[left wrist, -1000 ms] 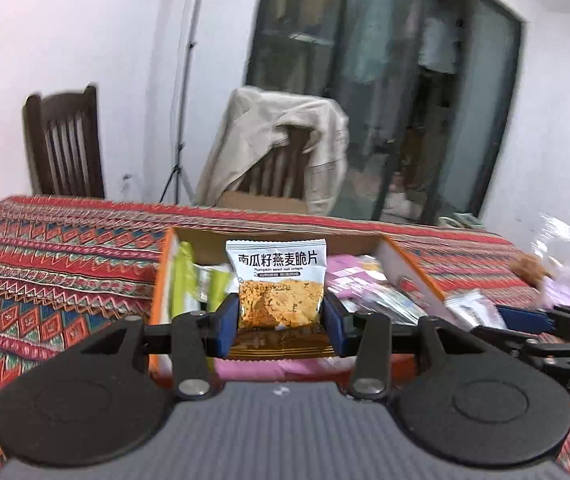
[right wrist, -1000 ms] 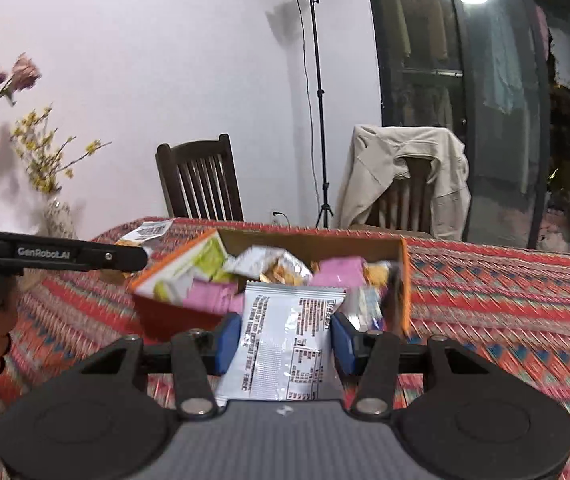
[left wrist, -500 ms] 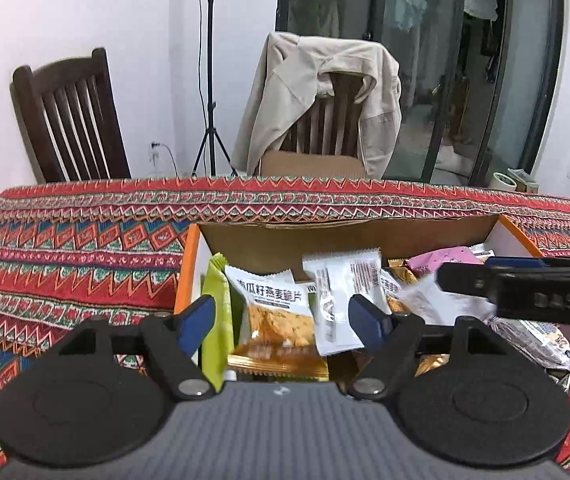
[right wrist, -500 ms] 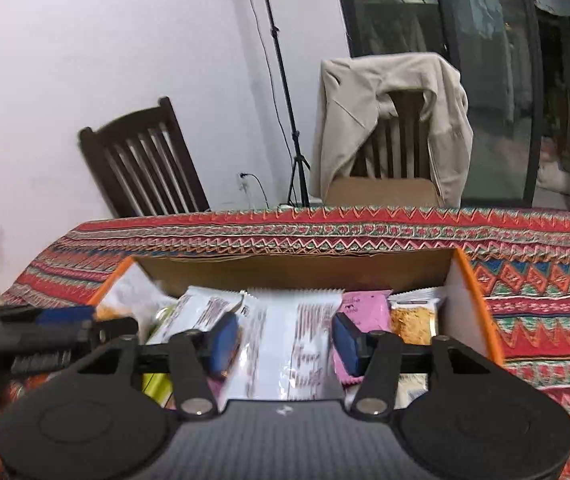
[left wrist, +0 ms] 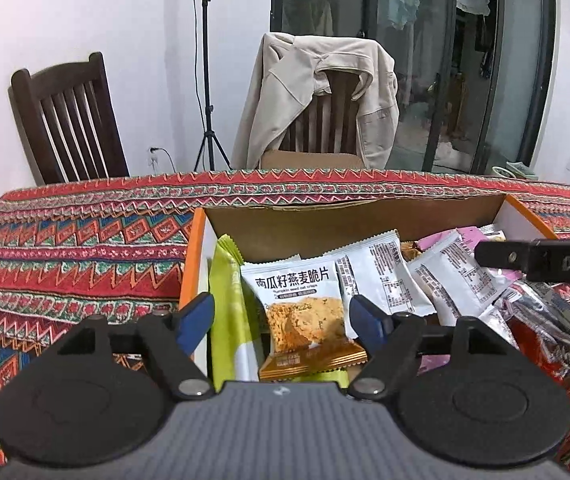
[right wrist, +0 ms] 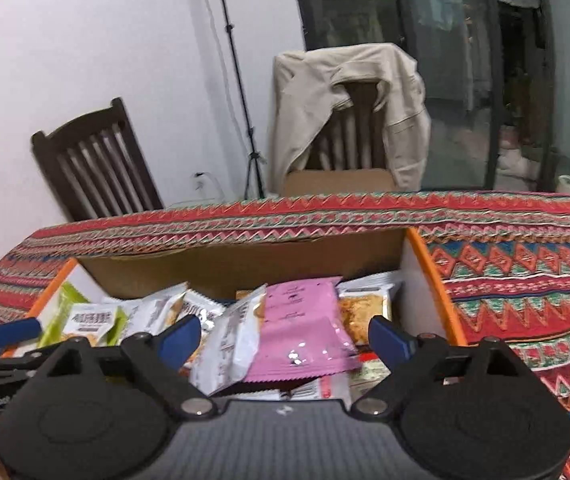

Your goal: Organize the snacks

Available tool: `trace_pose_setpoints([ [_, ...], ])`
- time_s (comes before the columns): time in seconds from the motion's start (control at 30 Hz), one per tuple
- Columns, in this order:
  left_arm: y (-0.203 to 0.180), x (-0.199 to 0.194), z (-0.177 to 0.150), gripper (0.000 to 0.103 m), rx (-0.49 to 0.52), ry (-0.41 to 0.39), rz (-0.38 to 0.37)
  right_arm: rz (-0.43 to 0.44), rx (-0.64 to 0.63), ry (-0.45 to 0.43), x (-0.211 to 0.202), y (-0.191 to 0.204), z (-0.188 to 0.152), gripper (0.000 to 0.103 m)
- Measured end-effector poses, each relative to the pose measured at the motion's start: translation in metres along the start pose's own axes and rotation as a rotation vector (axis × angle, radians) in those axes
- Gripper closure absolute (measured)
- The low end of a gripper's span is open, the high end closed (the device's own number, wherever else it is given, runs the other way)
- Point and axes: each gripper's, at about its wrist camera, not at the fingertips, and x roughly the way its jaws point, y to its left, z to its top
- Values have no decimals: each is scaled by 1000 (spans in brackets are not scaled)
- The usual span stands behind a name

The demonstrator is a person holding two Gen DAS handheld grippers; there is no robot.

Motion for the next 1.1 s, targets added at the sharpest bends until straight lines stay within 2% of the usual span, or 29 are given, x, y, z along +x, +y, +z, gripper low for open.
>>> trace_pose_setpoints([
  [0.1, 4, -9, 3, 26, -25, 16, -20, -28, -13, 6, -2, 3, -1, 12],
  [0.27, 3, -55, 8, 26, -16, -37, -1, -12, -45, -52, -31, 11, -2, 12],
  [0.4, -2, -102, 13, 24, -14, -80, 21, 16, -86, -82, -81, 17, 4, 12],
  [0.53, -10, -162, 1, 23, 7, -152, -2, 6, -152, -123, -143, 16, 2, 11],
  [0.67, -17, -226, -30, 19, 6, -238, -41, 1, -203, -177, -210, 10, -16, 8],
  [0.8, -28, -285, -73, 3, -2, -316, -55, 12, -224, -227, -276, 6, -53, 7],
  [0.97, -45, -358, -147, 0, -18, -427, -46, 55, -225, -318, -354, 6, -120, 0],
  [1.1, -65, -398, -201, 0, -10, -465, -22, 72, -232, -363, -401, 11, -177, 0],
])
